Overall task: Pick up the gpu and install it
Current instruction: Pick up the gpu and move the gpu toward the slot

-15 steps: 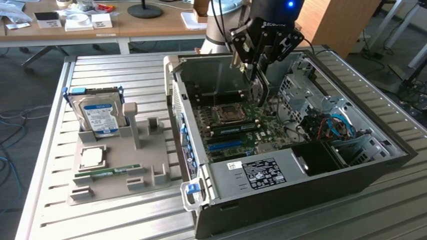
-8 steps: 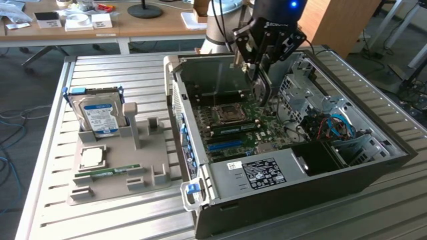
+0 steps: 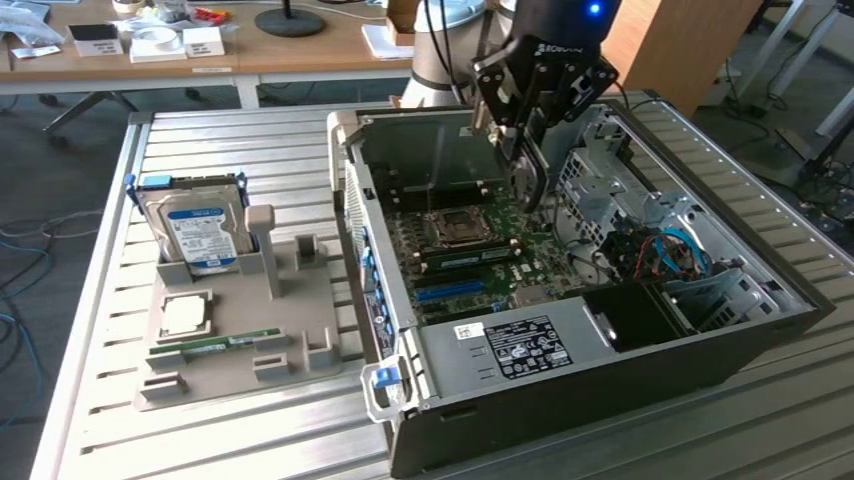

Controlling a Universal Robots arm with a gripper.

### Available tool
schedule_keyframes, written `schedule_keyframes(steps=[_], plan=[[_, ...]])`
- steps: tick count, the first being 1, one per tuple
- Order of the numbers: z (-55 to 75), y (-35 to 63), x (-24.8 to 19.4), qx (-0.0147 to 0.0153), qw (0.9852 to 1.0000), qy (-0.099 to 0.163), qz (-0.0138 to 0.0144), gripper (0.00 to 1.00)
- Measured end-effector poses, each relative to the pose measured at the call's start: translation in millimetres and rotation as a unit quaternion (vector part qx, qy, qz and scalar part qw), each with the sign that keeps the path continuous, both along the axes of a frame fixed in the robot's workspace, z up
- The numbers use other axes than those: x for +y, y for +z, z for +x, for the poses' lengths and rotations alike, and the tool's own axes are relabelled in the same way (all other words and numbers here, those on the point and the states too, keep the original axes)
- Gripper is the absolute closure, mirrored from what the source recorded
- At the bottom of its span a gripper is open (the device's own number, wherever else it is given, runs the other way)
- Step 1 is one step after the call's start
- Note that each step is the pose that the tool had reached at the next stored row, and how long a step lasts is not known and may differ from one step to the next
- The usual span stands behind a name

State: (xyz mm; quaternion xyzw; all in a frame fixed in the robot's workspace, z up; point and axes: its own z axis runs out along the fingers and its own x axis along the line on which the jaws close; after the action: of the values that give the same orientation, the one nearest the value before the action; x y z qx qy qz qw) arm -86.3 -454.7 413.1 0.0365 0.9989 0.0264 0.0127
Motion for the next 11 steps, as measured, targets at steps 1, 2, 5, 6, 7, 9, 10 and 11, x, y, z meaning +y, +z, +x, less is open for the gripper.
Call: schedule_keyframes(steps=[1, 2, 5, 6, 7, 9, 10, 11], plan=[[0.9, 0.0, 0.0, 0.0000, 1.0000, 0.000, 0.0000, 0.73], [1.9, 0.0, 0.0, 0.0000, 1.0000, 0.000, 0.0000, 0.73], [5.3, 0.0, 0.0, 0.0000, 1.0000, 0.000, 0.0000, 0.73], [6.3, 0.0, 0.0, 0.0000, 1.0000, 0.000, 0.0000, 0.73], [7.3, 0.0, 0.0, 0.0000, 1.0000, 0.000, 0.0000, 0.73], [8.2, 0.0, 0.0, 0.0000, 1.0000, 0.000, 0.0000, 0.73], [8.2, 0.0, 0.0, 0.0000, 1.0000, 0.000, 0.0000, 0.73], [8.2, 0.0, 0.0, 0.0000, 1.0000, 0.000, 0.0000, 0.73]])
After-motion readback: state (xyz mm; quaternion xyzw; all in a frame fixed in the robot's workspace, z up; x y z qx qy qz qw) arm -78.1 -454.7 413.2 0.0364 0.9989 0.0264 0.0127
